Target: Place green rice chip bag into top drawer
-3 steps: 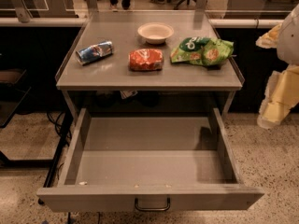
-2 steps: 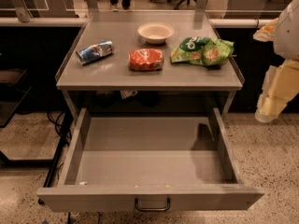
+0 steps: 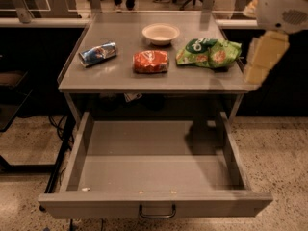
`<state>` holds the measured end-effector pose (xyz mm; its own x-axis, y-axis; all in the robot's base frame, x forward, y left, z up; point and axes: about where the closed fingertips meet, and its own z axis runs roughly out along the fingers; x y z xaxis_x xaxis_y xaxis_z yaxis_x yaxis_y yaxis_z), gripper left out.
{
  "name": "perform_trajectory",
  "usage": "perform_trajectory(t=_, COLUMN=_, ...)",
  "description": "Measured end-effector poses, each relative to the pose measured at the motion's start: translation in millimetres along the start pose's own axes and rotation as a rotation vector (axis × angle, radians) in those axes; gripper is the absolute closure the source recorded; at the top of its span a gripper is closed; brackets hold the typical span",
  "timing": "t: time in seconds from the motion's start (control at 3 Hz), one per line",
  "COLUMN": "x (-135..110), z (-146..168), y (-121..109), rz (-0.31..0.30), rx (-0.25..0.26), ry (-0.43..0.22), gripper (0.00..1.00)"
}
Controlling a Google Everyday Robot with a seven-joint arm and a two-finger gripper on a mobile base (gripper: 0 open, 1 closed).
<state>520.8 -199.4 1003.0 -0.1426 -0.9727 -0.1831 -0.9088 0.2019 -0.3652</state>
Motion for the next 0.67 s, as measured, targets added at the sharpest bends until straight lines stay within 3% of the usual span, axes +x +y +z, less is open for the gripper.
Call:
perform_trajectory(t=0.33, x=-12.9, z=8.1, y=-42.7, rz=0.008, rx=0.031, ry=-0.012, gripper=0.0)
perform_trajectory(t=0.67, x=-12.9, z=8.1, y=-42.7, rz=0.008, rx=0.031, ry=-0.012, gripper=0.0)
